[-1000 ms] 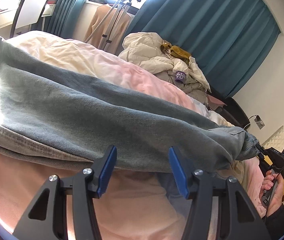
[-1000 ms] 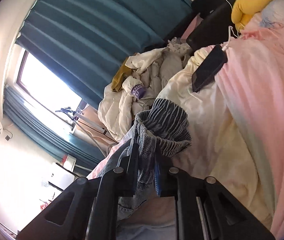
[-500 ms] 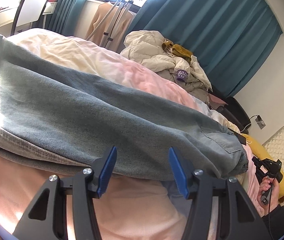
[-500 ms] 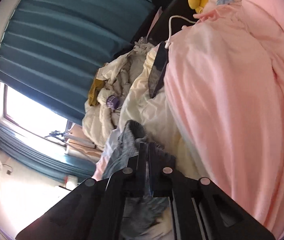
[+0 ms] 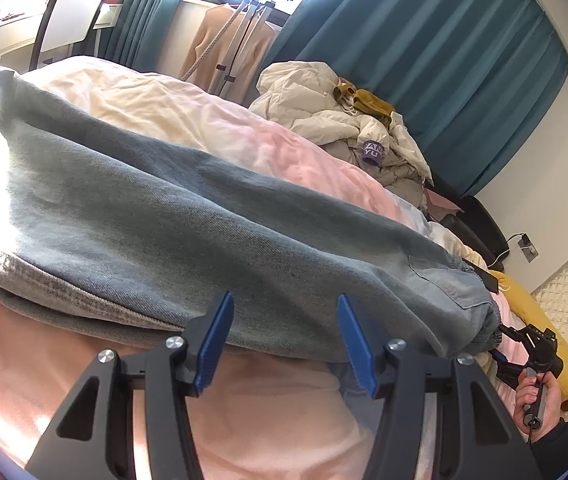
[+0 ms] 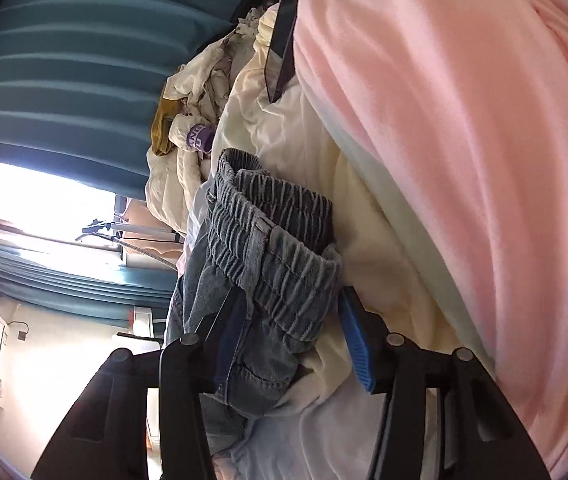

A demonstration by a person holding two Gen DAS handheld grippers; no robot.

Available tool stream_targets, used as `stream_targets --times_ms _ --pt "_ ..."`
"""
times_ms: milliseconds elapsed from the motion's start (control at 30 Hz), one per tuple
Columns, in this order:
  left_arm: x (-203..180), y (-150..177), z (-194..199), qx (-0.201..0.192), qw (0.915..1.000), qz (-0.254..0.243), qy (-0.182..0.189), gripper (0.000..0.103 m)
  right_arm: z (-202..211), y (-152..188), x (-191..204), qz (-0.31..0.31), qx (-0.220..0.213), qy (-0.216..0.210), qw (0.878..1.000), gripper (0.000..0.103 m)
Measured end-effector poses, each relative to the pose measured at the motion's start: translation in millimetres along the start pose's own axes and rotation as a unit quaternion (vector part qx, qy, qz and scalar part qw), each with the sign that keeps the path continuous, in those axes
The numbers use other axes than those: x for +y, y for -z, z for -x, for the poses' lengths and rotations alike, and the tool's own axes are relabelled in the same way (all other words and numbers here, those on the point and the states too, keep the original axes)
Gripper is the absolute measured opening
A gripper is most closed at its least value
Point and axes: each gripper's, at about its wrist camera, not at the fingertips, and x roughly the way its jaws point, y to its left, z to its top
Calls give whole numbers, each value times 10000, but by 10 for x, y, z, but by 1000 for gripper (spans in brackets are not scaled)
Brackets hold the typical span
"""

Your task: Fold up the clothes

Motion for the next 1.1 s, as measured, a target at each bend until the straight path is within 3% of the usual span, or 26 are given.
stream_targets --times_ms 233,333,500,533,600,700,800,1100 --pt "64 -18 -14 -17 9999 126 -85 56 -172 -39 241 595 -418 -580 9957 49" --pt "90 -31 -35 -17 9998 161 -125 56 -342 -17 224 648 -306 24 9974 53" --pt "141 -44 -36 -43 9995 277 -155 56 -382 -82 47 186 -253 -318 9990 63" --pt "153 -45 -31 -57 9994 300 -174 56 -369 -89 47 207 -271 -336 9989 61" --pt "178 -47 -22 -85 9991 348 -212 56 -317 -67 109 377 -408 -163 9983 38" --pt "216 -52 5 -131 9988 416 -244 56 -167 58 278 558 -803 18 9952 29" --pt "219 -57 53 -204 9987 383 -281 56 106 188 449 538 -1189 -181 9913 26" --pt "254 -82 233 -348 9978 531 -195 55 1166 273 835 1022 -1703 -771 9770 25"
